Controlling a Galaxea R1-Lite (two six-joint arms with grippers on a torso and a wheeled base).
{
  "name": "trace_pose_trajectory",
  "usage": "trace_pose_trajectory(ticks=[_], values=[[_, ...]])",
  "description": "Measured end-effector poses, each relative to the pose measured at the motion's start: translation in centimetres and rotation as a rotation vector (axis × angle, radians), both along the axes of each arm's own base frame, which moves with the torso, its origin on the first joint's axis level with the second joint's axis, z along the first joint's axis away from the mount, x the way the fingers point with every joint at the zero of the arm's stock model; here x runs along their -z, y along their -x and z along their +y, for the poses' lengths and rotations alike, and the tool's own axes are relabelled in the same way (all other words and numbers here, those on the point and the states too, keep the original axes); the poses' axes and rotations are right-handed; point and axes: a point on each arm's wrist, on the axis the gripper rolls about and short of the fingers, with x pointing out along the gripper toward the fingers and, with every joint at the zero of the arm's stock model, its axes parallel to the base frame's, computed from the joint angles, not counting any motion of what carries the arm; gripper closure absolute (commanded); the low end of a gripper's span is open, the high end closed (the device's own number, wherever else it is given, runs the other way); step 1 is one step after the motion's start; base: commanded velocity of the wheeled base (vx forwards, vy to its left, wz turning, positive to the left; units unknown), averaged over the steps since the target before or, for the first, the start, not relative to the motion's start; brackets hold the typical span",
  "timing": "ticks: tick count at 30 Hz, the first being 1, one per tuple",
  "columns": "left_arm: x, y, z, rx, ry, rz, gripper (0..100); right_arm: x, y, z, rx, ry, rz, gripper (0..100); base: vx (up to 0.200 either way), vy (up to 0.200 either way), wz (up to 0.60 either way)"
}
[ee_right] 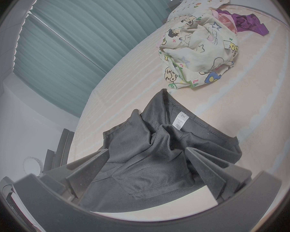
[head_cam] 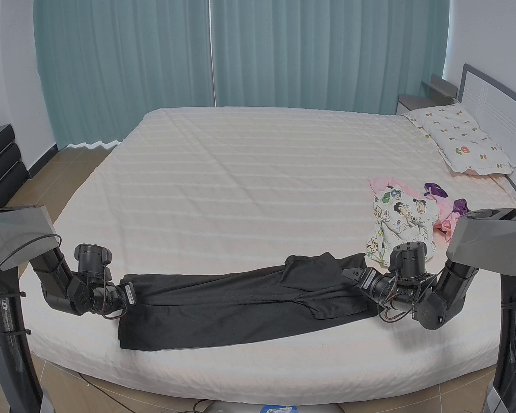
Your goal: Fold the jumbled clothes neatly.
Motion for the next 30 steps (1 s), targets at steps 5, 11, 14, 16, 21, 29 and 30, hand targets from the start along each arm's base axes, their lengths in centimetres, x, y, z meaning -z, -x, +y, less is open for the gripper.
trace_pose_trajectory(ticks=[5,11,14,16,21,29,30], values=[[-0.5,0.3,0.7,-0.02,0.003,0.017,100,0.0,0.0,0.0,0.0,0.0,0.001,0,0.0,0.0,0.0],[-1.3,0.6,2.1,-0.055,0.012,0.012,100,0.1,0.1,0.0,0.0,0.001,0.004,0,0.0,0.0,0.0],[-1.6,0.6,2.5,-0.068,0.012,0.004,100,0.1,0.1,0.0,0.0,0.001,0.005,0,0.0,0.0,0.0],[-1.7,0.7,2.7,-0.073,0.012,0.002,100,0.1,0.1,0.0,0.0,0.001,0.005,0,0.0,0.0,0.0],[-1.7,0.7,2.8,-0.079,0.013,0.003,100,0.1,0.1,0.0,0.0,0.001,0.006,0,0.0,0.0,0.0],[-1.8,0.5,2.8,-0.082,0.015,-0.003,100,0.1,0.1,0.0,-0.001,0.002,0.005,0,-0.075,0.0,0.0],[-1.8,0.5,2.9,-0.082,0.015,-0.004,100,0.1,0.1,0.0,-0.001,0.002,0.004,0,0.0,0.0,0.0]])
